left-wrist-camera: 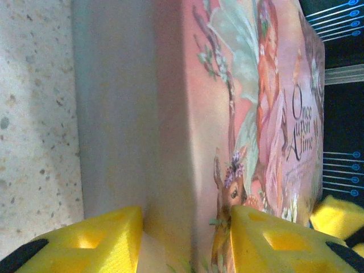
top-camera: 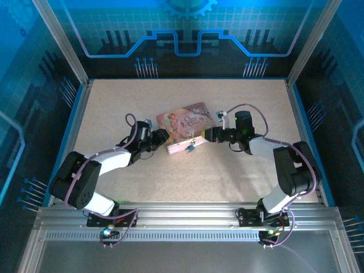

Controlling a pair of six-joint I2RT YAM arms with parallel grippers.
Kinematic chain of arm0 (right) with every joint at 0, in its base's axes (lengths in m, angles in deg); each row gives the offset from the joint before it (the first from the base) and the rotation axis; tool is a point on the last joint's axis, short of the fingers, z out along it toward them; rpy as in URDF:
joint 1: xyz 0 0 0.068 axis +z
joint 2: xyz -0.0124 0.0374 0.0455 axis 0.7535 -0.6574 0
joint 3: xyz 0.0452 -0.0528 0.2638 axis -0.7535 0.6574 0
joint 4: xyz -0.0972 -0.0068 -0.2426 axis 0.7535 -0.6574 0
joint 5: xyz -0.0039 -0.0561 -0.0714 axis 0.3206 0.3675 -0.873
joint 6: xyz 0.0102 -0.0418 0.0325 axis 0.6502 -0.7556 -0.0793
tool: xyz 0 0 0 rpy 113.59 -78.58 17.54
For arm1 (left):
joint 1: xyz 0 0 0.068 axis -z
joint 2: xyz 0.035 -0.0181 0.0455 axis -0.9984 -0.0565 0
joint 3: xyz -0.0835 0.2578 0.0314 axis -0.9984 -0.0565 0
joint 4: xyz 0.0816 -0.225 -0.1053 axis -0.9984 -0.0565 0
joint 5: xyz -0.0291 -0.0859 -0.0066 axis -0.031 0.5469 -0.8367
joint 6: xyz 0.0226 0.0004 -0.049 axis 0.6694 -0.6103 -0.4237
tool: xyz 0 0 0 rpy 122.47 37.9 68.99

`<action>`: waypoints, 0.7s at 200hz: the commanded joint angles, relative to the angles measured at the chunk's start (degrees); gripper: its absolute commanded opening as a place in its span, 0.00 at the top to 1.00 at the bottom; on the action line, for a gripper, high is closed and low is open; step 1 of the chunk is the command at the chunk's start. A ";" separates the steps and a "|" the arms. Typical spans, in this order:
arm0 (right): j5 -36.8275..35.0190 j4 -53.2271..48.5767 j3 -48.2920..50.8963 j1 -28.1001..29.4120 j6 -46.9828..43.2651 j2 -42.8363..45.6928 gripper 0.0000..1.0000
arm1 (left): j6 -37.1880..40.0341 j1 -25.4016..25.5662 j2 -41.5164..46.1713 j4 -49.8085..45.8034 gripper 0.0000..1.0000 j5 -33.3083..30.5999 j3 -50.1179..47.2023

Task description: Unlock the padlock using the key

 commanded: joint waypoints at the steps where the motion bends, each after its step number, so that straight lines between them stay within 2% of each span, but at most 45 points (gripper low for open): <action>1: 2.16 2.15 -1.97 -0.86 -0.12 -3.48 0.48 | -0.72 2.22 0.75 -6.91 0.55 0.46 -3.54; 29: 2.22 9.22 2.14 -4.42 3.56 -0.70 0.45 | -0.83 2.30 2.17 -7.15 0.55 -0.21 -4.79; 61: 5.89 8.75 6.11 -6.59 2.31 5.37 0.37 | -0.79 2.27 1.80 -6.82 0.55 -0.05 -4.47; 87: 7.20 9.33 10.10 -6.61 2.94 8.06 0.29 | -0.72 2.32 1.82 -6.42 0.55 -0.20 -4.43; 110: 8.70 14.72 13.79 -5.76 5.27 7.33 0.23 | -0.85 2.37 1.84 -5.95 0.55 -0.23 -4.81; 140: 8.39 18.27 15.10 -2.31 6.08 4.59 0.21 | -0.94 2.32 1.72 -5.75 0.55 -0.20 -4.90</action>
